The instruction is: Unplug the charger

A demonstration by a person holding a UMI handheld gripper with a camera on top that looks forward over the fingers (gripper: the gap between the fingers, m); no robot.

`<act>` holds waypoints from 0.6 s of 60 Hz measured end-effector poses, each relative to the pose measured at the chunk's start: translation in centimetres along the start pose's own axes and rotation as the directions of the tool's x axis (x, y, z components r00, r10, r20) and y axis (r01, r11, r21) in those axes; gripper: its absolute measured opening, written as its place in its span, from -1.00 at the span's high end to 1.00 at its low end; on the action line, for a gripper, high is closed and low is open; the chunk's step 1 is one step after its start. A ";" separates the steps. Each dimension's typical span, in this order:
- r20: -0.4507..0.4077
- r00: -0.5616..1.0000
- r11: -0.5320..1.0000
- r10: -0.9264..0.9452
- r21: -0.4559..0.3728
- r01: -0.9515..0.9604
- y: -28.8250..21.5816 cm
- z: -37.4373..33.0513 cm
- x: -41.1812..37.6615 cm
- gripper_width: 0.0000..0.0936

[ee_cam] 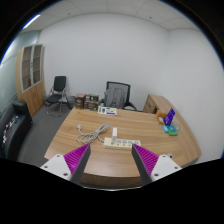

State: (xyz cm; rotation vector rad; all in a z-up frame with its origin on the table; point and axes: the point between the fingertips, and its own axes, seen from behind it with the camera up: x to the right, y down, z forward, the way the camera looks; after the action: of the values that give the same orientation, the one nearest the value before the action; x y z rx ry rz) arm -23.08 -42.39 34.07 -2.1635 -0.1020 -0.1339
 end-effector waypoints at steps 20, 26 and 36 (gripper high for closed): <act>-0.069 0.997 0.994 0.032 -0.099 -0.038 6.9 2.6 -2.8 -0.84; -0.068 0.997 0.992 0.039 -0.117 -0.046 10.4 5.7 -3.2 -0.84; -0.056 0.997 0.998 0.053 -0.038 -0.055 12.3 14.8 -2.6 -0.84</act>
State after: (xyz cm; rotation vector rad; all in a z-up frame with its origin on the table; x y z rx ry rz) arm -23.33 -37.06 15.41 -2.1983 -0.0093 -0.1653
